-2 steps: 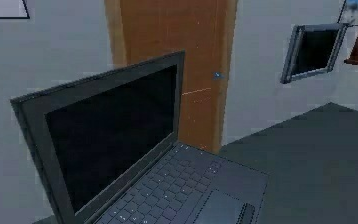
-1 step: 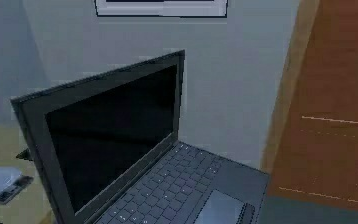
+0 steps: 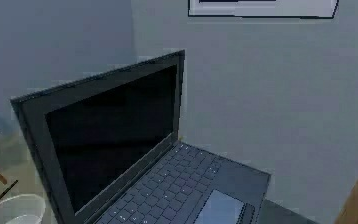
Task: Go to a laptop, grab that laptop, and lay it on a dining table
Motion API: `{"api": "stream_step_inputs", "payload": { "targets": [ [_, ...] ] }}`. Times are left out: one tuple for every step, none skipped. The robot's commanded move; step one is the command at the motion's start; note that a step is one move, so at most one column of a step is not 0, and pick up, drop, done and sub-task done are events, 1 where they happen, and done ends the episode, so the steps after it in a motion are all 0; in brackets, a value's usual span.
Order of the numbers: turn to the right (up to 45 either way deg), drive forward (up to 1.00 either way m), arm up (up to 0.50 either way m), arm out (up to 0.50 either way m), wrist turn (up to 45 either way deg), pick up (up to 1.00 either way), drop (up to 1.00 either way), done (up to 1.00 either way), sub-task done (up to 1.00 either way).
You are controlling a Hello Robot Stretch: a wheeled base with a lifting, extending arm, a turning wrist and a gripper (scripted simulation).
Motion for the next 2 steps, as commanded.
{"api": "stream_step_inputs", "payload": {
  "targets": [
    [45.0,0.00,0.00,0.00,0.0,0.00,0.00,0.00,0.00],
    [45.0,0.00,0.00,0.00,0.0,0.00,0.00,0.00,0.00]
  ]
}}
